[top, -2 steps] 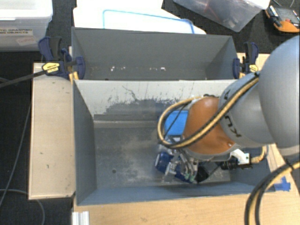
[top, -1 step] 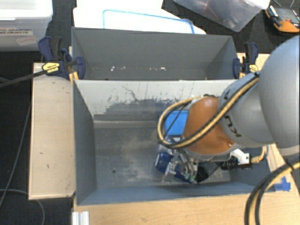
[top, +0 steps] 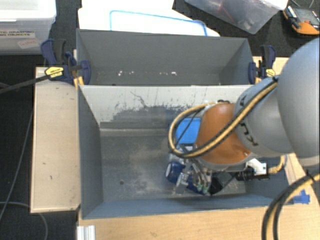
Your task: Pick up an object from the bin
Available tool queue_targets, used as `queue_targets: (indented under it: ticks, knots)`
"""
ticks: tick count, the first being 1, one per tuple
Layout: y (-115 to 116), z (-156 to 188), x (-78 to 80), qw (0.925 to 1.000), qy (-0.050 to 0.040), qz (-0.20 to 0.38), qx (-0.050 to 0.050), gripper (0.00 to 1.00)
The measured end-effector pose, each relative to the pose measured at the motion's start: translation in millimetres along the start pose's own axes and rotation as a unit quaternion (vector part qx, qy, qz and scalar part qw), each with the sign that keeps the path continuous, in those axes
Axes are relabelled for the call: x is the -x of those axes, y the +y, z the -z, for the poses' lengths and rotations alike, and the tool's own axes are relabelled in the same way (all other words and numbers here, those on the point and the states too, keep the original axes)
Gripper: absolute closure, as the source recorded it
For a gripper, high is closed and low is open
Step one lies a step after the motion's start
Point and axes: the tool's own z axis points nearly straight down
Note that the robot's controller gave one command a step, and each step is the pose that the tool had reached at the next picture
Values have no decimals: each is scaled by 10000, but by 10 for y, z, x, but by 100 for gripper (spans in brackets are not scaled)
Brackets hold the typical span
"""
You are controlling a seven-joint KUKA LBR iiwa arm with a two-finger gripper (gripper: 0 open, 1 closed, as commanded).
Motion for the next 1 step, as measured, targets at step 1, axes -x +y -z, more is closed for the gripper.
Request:
queue_targets:
  ticks: [1]
  knots:
    - [-2,135,-4,10000,8,0,-3,100]
